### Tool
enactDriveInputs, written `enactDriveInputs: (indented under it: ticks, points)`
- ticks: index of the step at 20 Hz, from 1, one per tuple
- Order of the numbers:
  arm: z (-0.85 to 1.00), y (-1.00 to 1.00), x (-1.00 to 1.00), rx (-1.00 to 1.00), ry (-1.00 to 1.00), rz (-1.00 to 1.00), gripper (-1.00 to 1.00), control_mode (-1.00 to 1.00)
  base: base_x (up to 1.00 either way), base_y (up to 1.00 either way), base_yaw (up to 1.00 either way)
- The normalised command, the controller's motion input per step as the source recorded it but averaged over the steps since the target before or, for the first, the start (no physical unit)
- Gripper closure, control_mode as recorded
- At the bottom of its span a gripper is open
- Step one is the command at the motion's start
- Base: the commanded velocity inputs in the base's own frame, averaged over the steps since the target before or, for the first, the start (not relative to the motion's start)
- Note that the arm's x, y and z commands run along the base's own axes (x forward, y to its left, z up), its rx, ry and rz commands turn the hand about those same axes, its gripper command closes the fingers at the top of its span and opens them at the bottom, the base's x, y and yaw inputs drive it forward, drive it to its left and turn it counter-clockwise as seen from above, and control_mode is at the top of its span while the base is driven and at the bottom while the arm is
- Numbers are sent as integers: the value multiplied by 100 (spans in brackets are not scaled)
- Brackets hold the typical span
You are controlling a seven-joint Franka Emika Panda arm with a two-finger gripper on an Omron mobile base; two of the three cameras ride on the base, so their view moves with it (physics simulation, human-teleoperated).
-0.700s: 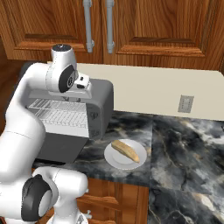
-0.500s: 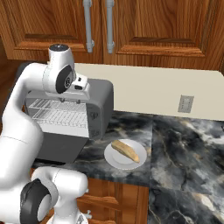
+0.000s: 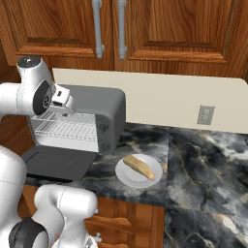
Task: Pull the toaster oven rack outwards. Pick up the baguette from the plate and place it on the toaster oven rack. Close the toaster oven door fully and set the temperature to the lowest setting.
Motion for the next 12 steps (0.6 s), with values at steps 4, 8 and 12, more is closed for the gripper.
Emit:
enactDriveInputs:
  ticks: [4, 8, 12]
  points:
    - [-1, 66, -3, 7, -10, -12, -100, -100, 0, 0, 0]
    - [0, 17, -19, 3, 0, -3, -100, -100, 0, 0, 0]
    - [-1, -11, 0, 3, 6, 0, -100, -100, 0, 0, 0]
